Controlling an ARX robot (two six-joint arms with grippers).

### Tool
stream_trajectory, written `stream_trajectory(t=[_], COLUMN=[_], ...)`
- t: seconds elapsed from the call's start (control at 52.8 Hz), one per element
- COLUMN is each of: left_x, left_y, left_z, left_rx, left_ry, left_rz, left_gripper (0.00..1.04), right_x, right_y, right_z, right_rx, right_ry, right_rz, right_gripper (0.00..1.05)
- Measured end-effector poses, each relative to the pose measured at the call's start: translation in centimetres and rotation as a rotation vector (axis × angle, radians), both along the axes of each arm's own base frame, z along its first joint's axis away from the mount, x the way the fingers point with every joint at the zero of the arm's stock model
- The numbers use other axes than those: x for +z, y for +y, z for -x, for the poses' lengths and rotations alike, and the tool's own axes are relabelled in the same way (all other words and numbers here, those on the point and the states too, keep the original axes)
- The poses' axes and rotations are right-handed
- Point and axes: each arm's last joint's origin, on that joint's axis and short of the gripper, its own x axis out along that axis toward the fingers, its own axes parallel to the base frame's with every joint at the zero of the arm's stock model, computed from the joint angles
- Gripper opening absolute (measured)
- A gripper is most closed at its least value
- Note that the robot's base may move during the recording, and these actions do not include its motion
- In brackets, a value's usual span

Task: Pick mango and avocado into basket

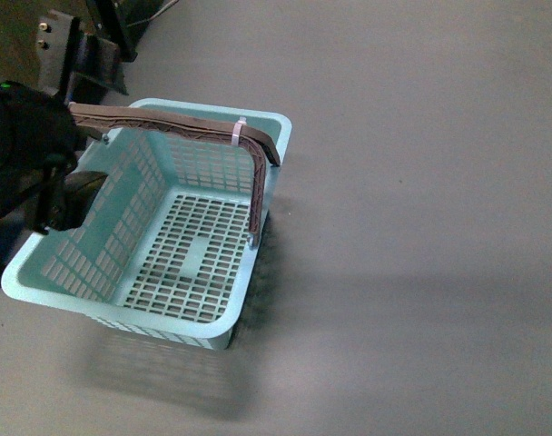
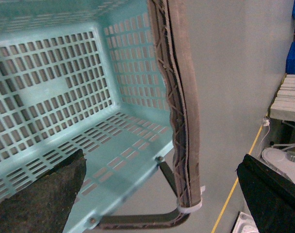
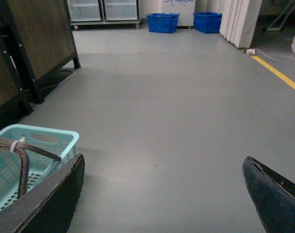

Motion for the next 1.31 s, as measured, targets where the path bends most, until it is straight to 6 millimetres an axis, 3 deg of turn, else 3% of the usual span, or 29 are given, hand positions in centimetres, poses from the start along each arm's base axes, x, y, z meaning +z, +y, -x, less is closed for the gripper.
stream_trajectory(t=[0.227,0.569,0.948,1.156,1.308], left_x=[-1.9,-3.5,-4.8,-4.2,-1.7], left_y=[-2.3,-2.6,-2.3,-2.4,-2.0], left_z=[-5.9,-8.5,-9.7,-8.4,-5.8], left_rx=[0.016,0.041,0.106,0.133,0.152], left_ry=[-0.030,-0.050,0.013,0.022,-0.003], left_rz=[0.003,-0.008,-0.024,0.051,0.098], left_gripper=[0.96,0.96,0.23,0.17,0.17], right_x=[0.0,0.0,0.0,0.0,0.0], right_y=[0.0,0.0,0.0,0.0,0.0], right_z=[0.0,0.0,0.0,0.0,0.0], right_rx=[0.000,0.000,0.000,0.000,0.000], right_ry=[0.000,0.000,0.000,0.000,0.000], right_rz=[0.000,0.000,0.000,0.000,0.000], right_gripper=[0.96,0.96,0.96,0.96,0.96])
